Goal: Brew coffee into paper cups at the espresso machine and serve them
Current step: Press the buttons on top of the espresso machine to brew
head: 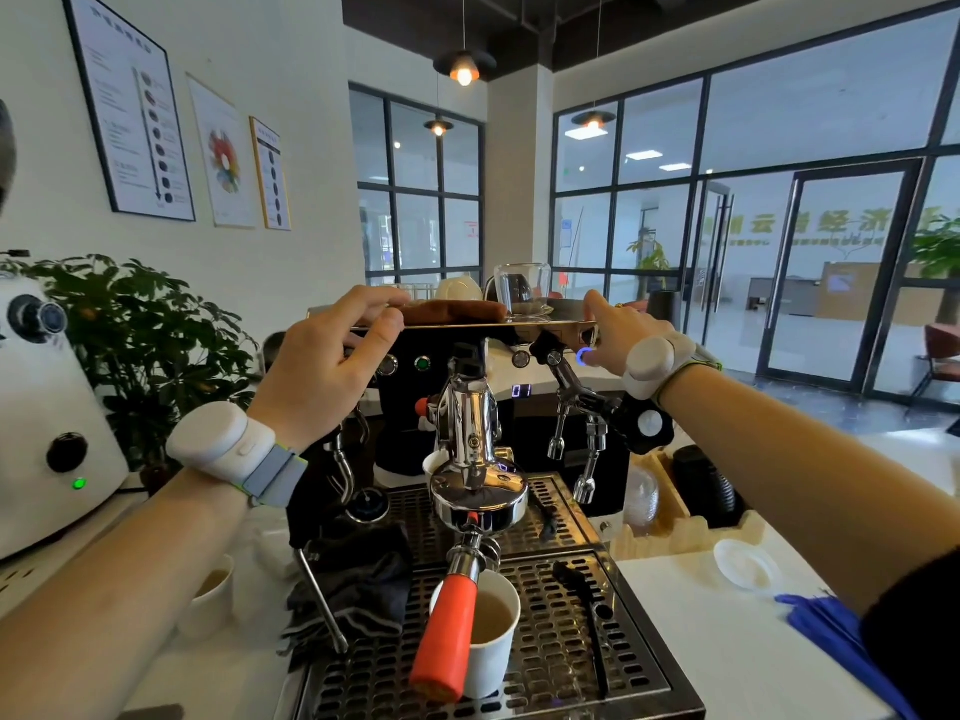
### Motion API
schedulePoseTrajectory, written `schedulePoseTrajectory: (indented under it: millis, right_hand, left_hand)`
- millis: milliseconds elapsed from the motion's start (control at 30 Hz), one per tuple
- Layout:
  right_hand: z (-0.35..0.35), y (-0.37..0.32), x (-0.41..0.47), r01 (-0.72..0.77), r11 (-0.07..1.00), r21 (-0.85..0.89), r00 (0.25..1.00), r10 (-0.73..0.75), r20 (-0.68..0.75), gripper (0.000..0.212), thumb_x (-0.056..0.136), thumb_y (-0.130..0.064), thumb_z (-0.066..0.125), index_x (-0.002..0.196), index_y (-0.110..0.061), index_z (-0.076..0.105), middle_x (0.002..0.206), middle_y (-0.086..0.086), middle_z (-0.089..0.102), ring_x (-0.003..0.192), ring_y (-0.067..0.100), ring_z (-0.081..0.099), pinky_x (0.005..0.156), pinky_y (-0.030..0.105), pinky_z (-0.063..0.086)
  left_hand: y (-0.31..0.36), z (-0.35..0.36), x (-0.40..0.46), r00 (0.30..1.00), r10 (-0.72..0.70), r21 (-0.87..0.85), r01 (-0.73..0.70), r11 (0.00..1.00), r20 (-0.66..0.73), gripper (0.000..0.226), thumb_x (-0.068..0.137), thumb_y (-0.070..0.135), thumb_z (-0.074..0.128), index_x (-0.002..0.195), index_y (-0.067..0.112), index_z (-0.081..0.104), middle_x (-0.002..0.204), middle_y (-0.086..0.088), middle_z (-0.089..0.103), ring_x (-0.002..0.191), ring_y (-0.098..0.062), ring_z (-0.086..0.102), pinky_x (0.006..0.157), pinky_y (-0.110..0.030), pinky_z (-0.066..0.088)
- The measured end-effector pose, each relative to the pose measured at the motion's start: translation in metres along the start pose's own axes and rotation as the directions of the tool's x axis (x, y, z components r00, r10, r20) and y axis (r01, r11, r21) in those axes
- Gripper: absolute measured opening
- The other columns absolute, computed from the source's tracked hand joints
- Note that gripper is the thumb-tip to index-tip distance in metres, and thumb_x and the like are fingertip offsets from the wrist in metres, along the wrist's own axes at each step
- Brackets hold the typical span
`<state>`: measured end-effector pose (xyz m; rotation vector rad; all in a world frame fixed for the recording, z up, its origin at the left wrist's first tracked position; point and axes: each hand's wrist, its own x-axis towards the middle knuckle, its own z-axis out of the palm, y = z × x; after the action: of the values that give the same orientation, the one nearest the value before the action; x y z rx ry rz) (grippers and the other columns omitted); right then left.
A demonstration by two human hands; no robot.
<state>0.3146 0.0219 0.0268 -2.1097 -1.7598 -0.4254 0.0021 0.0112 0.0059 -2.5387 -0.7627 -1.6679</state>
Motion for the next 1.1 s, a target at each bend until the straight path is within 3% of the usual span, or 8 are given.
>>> schedulePoseTrajectory:
  millis: [733, 1100]
  right_hand:
    - [0.0011, -0.0001, 0.0001, 0.013, 1.000, -0.020, 1.000, -0.013, -0.017, 0.043, 0.088, -0.025, 0.064, 0.119, -0.016, 0.034, 0.081, 0.004, 0.049, 0.068, 0.025, 0.048, 0.066, 0.035, 0.035]
    - [0.0039, 0.0023, 0.0051, -0.008, 1.000, -0.007, 1.000, 0.008, 0.000, 0.045, 0.086, -0.028, 0.065, 0.117, -0.018, 0.035, 0.086, 0.005, 0.052, 0.072, 0.027, 0.052, 0.067, 0.036, 0.039]
  left_hand:
    - [0.0020, 0.0001, -0.0001, 1.000, 0.024, 0.004, -0.024, 1.000, -0.014, 0.029, 0.098, 0.031, 0.043, 0.123, 0.022, 0.056, 0.096, 0.019, 0.064, 0.085, 0.012, 0.061, 0.067, -0.002, 0.041]
    - [0.0037, 0.0004, -0.0007, 0.999, 0.037, 0.019, -0.037, 0.999, 0.010, 0.028, 0.099, 0.029, 0.043, 0.123, 0.021, 0.056, 0.095, 0.007, 0.068, 0.064, 0.013, 0.058, 0.061, -0.001, 0.039]
